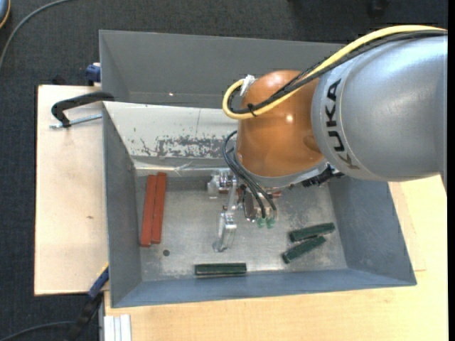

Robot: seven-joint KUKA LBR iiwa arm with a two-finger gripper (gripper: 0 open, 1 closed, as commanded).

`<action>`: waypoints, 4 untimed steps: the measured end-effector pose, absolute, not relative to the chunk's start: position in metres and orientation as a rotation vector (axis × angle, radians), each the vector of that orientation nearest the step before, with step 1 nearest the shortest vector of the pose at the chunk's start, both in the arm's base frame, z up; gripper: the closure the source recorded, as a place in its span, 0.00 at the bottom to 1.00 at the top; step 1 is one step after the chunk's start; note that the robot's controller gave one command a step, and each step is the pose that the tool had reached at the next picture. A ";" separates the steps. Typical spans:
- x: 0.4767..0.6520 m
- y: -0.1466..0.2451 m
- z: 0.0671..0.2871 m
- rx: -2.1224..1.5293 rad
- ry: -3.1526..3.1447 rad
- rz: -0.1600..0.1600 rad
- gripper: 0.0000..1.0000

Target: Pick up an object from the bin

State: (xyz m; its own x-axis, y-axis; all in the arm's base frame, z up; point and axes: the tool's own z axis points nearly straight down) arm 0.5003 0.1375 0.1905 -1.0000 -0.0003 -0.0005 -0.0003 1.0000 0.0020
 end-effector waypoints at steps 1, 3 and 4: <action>0.495 0.150 0.085 -0.301 3.134 0.000 0.00; 0.515 0.186 0.148 -0.653 3.073 0.004 0.00; 0.581 0.111 0.110 -0.499 3.094 -0.003 0.00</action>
Offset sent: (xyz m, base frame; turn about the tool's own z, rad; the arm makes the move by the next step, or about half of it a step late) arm -0.0043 0.0126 -0.1033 -0.1907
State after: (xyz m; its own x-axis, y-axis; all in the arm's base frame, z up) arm 0.5806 0.1107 0.1095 -0.9492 -0.3147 -0.0072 -0.3147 0.9492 -0.0033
